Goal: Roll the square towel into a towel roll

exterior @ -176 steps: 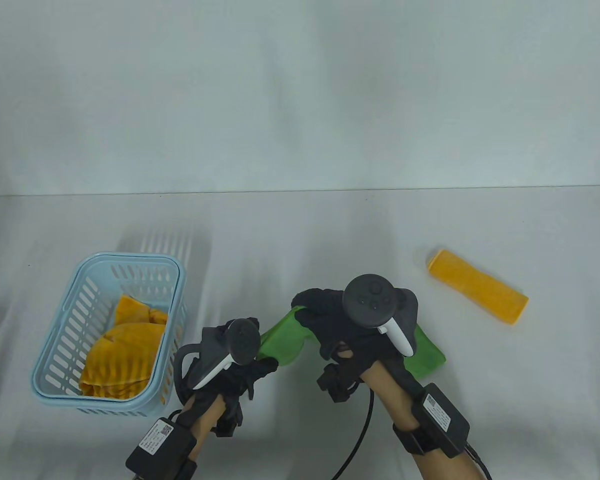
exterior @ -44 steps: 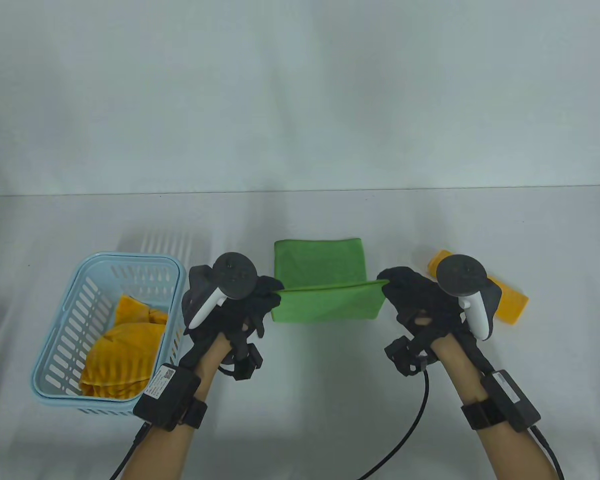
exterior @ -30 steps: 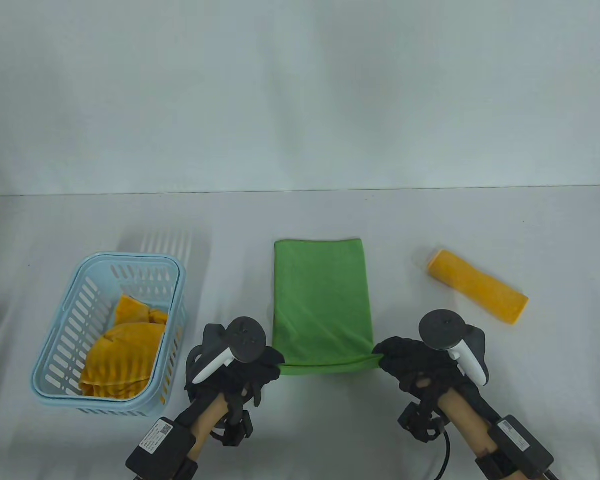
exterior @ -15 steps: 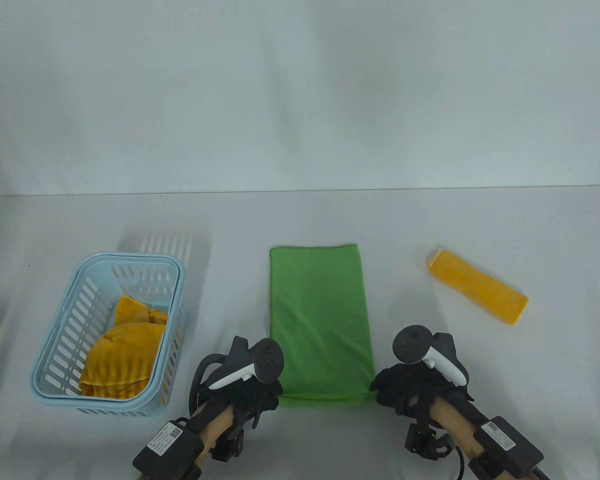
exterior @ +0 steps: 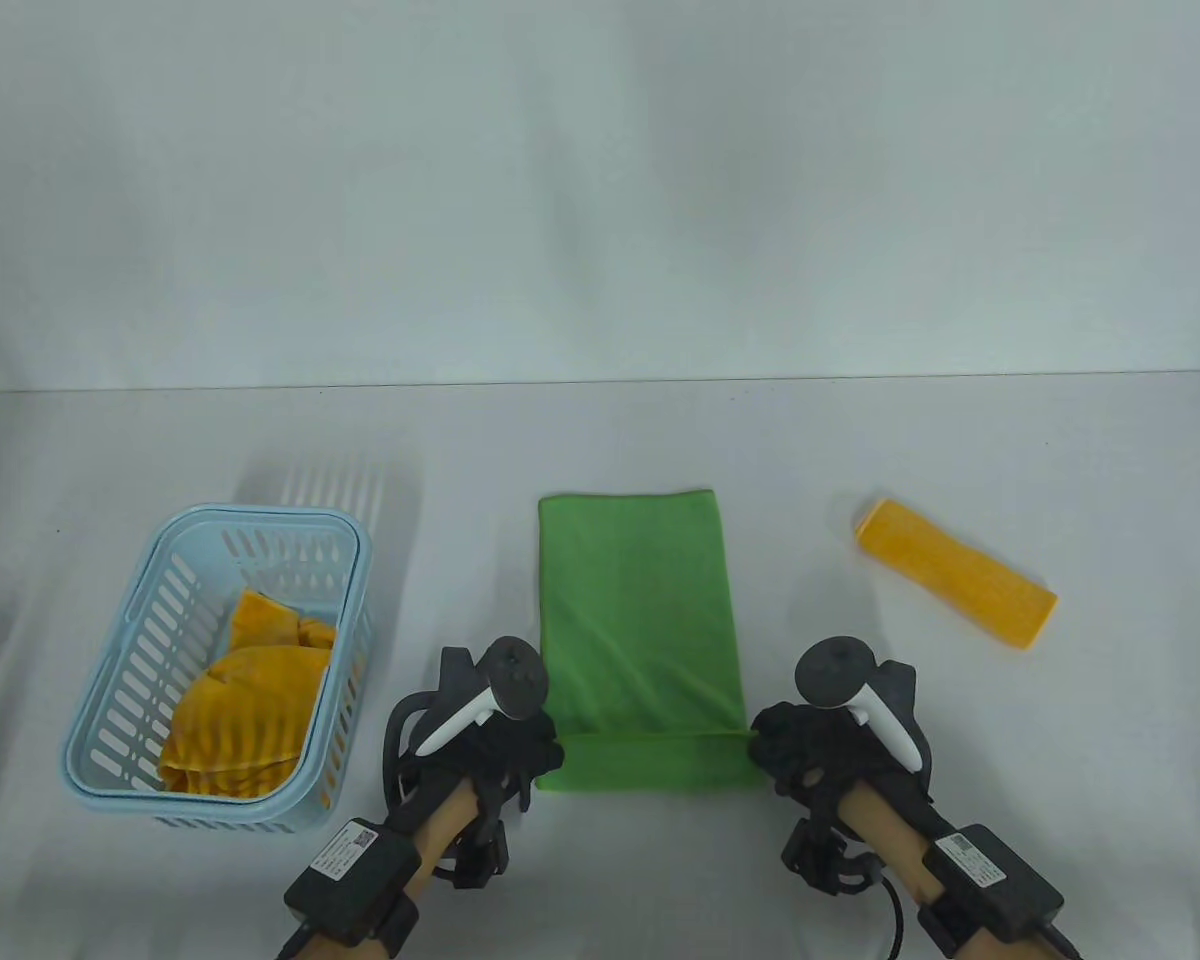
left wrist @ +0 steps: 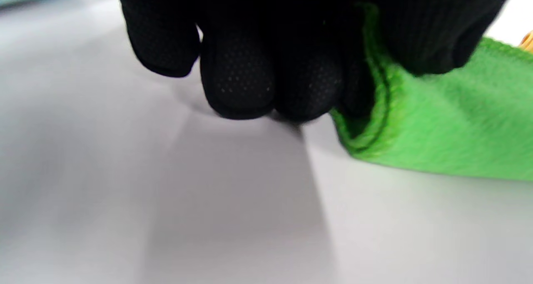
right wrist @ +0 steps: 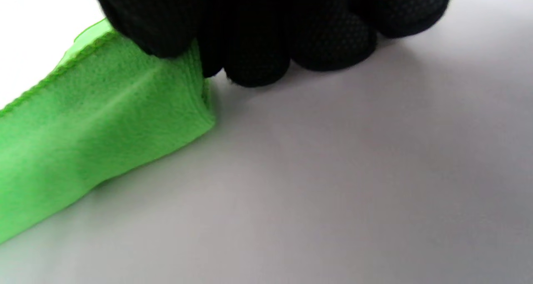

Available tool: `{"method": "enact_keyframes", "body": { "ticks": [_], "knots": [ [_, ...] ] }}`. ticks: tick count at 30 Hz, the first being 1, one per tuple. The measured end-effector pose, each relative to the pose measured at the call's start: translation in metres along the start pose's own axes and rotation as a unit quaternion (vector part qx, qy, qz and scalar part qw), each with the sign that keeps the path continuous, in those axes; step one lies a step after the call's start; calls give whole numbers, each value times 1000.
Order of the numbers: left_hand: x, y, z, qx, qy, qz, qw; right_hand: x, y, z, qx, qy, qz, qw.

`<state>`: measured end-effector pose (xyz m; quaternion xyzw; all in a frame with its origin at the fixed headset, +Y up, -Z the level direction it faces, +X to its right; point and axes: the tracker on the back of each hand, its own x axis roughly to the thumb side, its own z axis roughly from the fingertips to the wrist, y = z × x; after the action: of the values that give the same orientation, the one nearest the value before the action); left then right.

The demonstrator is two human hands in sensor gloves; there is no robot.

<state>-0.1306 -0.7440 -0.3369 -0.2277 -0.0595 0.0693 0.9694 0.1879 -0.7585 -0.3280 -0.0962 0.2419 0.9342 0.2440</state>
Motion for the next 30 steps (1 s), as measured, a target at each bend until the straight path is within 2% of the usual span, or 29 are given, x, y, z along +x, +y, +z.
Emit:
{"method": "enact_keyframes", "body": {
  "ticks": [5,9,13,19,21,24,26,27,30],
  "knots": [
    [7,-2,-2,47,17,-61,997,3,3,-4,-27,14,24,999],
    [3,-2,-2,53,27,-47,997,1,4,-3,-40,11,24,999],
    [-6,1,-3,53,35,-15,998,-7,-3,2,-32,9,-20,999],
    [-2,15,12,98,24,-20,995,0,-19,24,-82,-37,-29,996],
    [7,21,23,126,-3,-40,991,11,-21,35,-95,-80,-18,992],
    [22,22,36,148,-47,-69,986,26,-12,43,-71,-141,15,987],
    [37,15,38,128,-125,-98,979,35,0,44,-49,-171,68,982],
    [42,12,38,118,-144,-110,976,38,4,44,-47,-170,84,981],
    [54,-3,36,100,-153,-160,970,44,17,43,-61,-167,146,973]
  ]
}}
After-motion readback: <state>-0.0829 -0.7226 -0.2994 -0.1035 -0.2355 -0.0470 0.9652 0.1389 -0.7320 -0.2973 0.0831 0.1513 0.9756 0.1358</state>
